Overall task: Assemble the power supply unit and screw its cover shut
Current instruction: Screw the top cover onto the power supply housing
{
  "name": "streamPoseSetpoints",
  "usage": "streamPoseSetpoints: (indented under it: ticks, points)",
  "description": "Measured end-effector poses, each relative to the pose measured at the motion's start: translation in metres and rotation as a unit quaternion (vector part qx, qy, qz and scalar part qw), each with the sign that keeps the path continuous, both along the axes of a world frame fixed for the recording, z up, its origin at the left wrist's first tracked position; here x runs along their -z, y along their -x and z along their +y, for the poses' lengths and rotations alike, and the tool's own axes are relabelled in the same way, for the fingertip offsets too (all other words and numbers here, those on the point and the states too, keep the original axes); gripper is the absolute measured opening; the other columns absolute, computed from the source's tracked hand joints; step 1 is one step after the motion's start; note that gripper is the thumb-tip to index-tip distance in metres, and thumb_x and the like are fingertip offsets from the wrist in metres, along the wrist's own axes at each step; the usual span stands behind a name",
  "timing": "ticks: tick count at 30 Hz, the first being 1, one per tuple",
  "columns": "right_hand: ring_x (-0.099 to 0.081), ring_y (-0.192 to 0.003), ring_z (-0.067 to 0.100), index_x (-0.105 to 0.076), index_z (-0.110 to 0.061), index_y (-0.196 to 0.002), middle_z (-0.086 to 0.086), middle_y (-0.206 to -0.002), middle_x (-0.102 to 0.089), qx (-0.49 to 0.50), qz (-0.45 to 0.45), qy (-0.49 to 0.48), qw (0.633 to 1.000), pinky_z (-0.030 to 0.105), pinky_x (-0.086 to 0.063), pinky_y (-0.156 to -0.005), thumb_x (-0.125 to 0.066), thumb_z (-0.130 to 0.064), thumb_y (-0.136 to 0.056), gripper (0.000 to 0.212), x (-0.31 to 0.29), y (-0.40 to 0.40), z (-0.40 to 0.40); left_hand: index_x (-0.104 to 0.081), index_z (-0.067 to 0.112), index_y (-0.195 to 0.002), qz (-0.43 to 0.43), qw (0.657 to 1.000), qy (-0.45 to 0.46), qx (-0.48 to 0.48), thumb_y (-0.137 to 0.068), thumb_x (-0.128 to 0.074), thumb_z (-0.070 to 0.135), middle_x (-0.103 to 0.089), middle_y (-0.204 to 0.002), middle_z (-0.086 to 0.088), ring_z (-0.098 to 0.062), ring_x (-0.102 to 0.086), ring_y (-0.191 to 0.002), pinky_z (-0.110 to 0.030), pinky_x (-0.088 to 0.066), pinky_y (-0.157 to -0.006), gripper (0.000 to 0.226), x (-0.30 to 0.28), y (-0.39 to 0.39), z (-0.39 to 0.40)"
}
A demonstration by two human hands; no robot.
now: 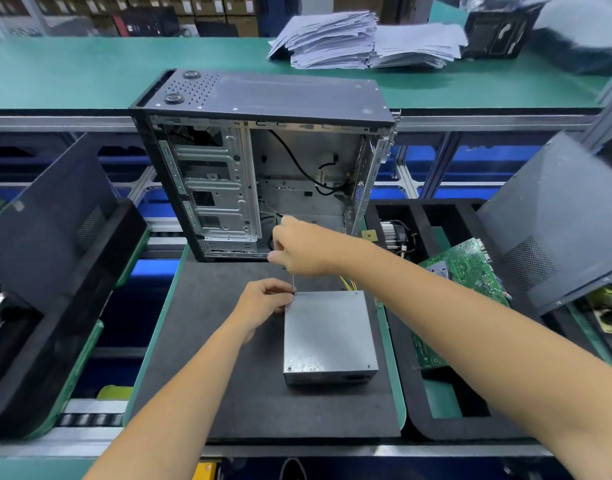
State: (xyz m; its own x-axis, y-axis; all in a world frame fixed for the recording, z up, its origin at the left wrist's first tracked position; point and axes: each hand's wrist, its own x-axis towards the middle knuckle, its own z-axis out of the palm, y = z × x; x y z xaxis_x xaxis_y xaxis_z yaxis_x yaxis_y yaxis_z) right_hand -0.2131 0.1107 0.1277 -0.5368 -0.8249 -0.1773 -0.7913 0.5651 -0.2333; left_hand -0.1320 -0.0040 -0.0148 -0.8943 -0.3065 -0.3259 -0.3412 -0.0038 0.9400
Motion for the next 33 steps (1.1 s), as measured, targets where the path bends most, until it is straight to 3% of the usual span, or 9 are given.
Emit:
streamPoseSetpoints:
  ticks: [3,7,10,14,18,22,26,29,33]
  points:
    - [-0.056,-0.081,0.031,-0.062,0.003,-0.095,0.019,-0.100,-0.057,-0.025,0.006,-0.015,1.000,0.040,-0.043,-0.062,-0.053,-0.007,-0.086,0.016,-0.005,0.003,0.000,-0.074,0.009,-0.084,-0.021,0.999,-0.024,-0.005,-0.078,-0.071,-0.003,-0.072,-0.074,0.000,-0.011,-0.064,-0.062,-0.021,-0.053,-0.060,0.014,0.000,0.002,0.000]
    - [-0.046,-0.060,0.024,-0.039,-0.011,-0.065,0.005,-0.068,-0.042,0.029,0.074,0.010,0.997,0.028,-0.026,-0.046,-0.050,-0.025,-0.096,0.036,-0.004,0.005,-0.001,-0.074,0.010,-0.085,-0.030,0.999,-0.029,0.002,-0.078,-0.071,-0.002,-0.072,-0.074,-0.001,-0.012,-0.065,-0.064,-0.025,-0.053,-0.063,0.014,0.001,0.004,-0.004]
    - [-0.044,-0.055,0.021,-0.037,-0.012,-0.063,0.003,-0.065,-0.042,0.010,0.111,-0.019,0.994,0.028,-0.027,-0.046,-0.041,-0.034,-0.100,0.043,-0.001,0.002,-0.003,-0.075,0.010,-0.086,-0.029,0.999,-0.035,0.005,-0.078,-0.072,0.000,-0.073,-0.078,-0.001,-0.010,-0.066,-0.065,-0.022,-0.054,-0.061,0.013,0.001,0.002,-0.005]
    - [-0.046,-0.068,0.020,-0.044,-0.011,-0.092,0.006,-0.097,-0.043,-0.052,-0.022,-0.032,0.998,0.032,-0.037,-0.058,-0.055,-0.018,-0.088,0.013,-0.008,-0.001,-0.003,-0.074,0.010,-0.082,-0.026,0.999,-0.037,-0.002,-0.078,-0.071,-0.002,-0.074,-0.081,-0.001,-0.010,-0.066,-0.066,-0.023,-0.054,-0.063,0.013,0.000,0.002,-0.003]
    - [-0.055,-0.077,0.024,-0.060,-0.006,-0.084,0.008,-0.088,-0.057,-0.061,0.047,-0.040,0.996,0.026,-0.034,-0.050,-0.057,-0.007,-0.085,0.003,-0.014,0.004,-0.005,-0.073,0.006,-0.085,-0.026,0.999,-0.031,0.003,-0.080,-0.069,-0.004,-0.073,-0.077,-0.001,-0.010,-0.065,-0.063,-0.023,-0.054,-0.061,0.012,-0.001,0.003,-0.002]
    - [-0.040,-0.056,0.018,-0.032,-0.014,-0.066,0.002,-0.066,-0.034,-0.037,0.126,-0.049,0.990,0.028,-0.023,-0.044,-0.044,-0.027,-0.101,0.039,-0.006,0.004,-0.007,-0.073,0.006,-0.087,-0.026,0.999,-0.030,-0.002,-0.080,-0.069,-0.002,-0.072,-0.074,-0.002,-0.011,-0.065,-0.064,-0.023,-0.054,-0.061,0.011,0.000,0.001,-0.002]
    - [-0.042,-0.060,0.020,-0.041,-0.012,-0.086,0.004,-0.085,-0.038,-0.060,0.042,-0.080,0.994,0.031,-0.030,-0.052,-0.048,-0.020,-0.096,0.015,-0.008,0.005,-0.005,-0.073,0.005,-0.087,-0.022,1.000,-0.013,0.006,-0.080,-0.069,-0.003,-0.072,-0.082,-0.007,-0.015,-0.064,-0.067,-0.025,-0.056,-0.065,0.011,-0.001,0.002,-0.003]
    - [-0.047,-0.071,0.029,-0.051,-0.004,-0.083,0.011,-0.093,-0.047,-0.089,0.038,-0.066,0.993,0.037,-0.037,-0.058,-0.054,-0.004,-0.084,0.003,-0.009,0.006,-0.007,-0.072,0.005,-0.084,-0.022,1.000,-0.010,0.011,-0.080,-0.068,-0.004,-0.072,-0.085,-0.009,-0.017,-0.063,-0.068,-0.024,-0.056,-0.063,0.011,-0.002,0.004,-0.004]
    - [-0.043,-0.058,0.021,-0.033,-0.012,-0.064,0.005,-0.067,-0.040,-0.045,0.102,-0.038,0.993,0.030,-0.027,-0.045,-0.045,-0.026,-0.100,0.041,-0.004,0.004,-0.011,-0.073,0.007,-0.083,-0.028,0.999,-0.015,0.014,-0.080,-0.068,-0.002,-0.073,-0.080,-0.006,-0.014,-0.064,-0.066,-0.025,-0.054,-0.062,0.011,0.001,0.004,-0.005]
